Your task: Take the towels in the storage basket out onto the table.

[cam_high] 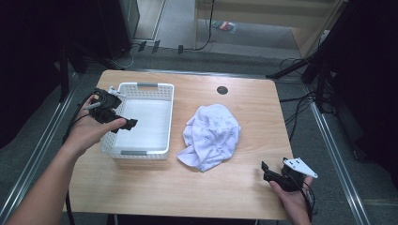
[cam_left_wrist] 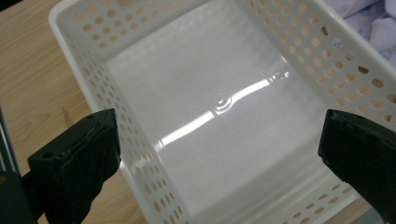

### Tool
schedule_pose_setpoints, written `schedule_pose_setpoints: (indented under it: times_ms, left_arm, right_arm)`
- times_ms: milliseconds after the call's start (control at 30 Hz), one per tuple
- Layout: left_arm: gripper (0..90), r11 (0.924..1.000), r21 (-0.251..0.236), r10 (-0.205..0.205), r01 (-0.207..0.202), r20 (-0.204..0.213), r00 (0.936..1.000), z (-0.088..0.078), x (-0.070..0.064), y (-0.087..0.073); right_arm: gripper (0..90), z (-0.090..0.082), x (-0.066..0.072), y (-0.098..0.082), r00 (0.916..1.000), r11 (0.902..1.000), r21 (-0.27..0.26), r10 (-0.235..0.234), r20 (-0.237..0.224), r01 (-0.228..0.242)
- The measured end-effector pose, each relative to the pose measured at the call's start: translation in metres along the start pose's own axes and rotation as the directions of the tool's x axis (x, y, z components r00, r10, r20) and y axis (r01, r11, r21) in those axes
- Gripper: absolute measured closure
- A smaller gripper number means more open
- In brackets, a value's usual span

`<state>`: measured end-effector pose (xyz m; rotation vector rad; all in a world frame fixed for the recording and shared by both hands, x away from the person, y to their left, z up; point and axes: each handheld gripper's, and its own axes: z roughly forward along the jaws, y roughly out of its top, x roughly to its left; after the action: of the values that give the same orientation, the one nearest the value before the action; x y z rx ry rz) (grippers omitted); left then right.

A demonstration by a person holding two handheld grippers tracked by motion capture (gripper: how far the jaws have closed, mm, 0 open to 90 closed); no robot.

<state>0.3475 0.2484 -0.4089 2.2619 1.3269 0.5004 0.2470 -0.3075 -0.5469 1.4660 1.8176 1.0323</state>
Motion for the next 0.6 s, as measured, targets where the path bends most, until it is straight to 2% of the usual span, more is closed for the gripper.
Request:
schedule_pose_setpoints:
  times_ms: [100, 133, 167, 200, 333, 467, 500, 567, 600]
  left_arm:
    - [0.0, 0.9997, -0.001, -0.025, 0.025, -0.008, 0.9996, -0.004, 0.01, -0.013]
    - [0.0, 0.9997, -0.001, -0.025, 0.025, -0.008, 0.9996, -0.004, 0.01, -0.013]
    - [0.0, 0.9991, -0.006, -0.041, 0.041, -0.01, 0.9991, -0.007, 0.016, -0.019]
    - [0.0, 0.9991, -0.006, -0.041, 0.041, -0.01, 0.9991, -0.007, 0.016, -0.019]
    - [0.0, 0.9976, -0.017, -0.068, 0.068, -0.034, 0.9971, -0.015, 0.029, -0.036]
    - [0.0, 0.9975, -0.01, -0.071, 0.07, -0.05, 0.9963, -0.017, 0.033, -0.046]
    - [0.0, 0.9968, -0.011, -0.079, 0.079, -0.051, 0.9956, -0.018, 0.035, -0.054]
    - [0.0, 0.9962, -0.011, -0.087, 0.087, -0.05, 0.9949, -0.018, 0.036, -0.057]
    - [0.0, 0.9951, -0.014, -0.099, 0.098, -0.054, 0.9936, -0.019, 0.04, -0.065]
  right_arm:
    - [13.9, 0.0, 0.0, 0.0, 1.0, 1.0, 0.001, 0.002, 0.0, -0.002]
    - [13.9, 0.0, 0.0, 0.0, 1.0, 1.0, 0.001, 0.002, 0.0, -0.002]
    - [13.9, 0.0, 0.0, 0.0, 1.0, 1.0, 0.001, 0.001, 0.001, -0.001]
    - [13.9, 0.0, 0.0, 0.0, 1.0, 1.0, 0.001, 0.001, 0.001, -0.001]
    - [13.9, 0.0, 0.0, 0.0, 1.0, 1.0, 0.003, 0.001, 0.003, -0.001]
    - [13.9, 0.0, 0.001, 0.0, 1.0, 1.0, 0.003, 0.001, 0.005, -0.001]
    - [14.0, 0.0, 0.001, 0.0, 1.0, 1.0, 0.003, 0.001, 0.005, -0.001]
    - [14.0, 0.0, 0.001, 0.0, 1.0, 1.0, 0.003, 0.001, 0.006, -0.001]
    - [14.0, 0.0, 0.001, 0.0, 1.0, 1.0, 0.003, 0.002, 0.007, -0.002]
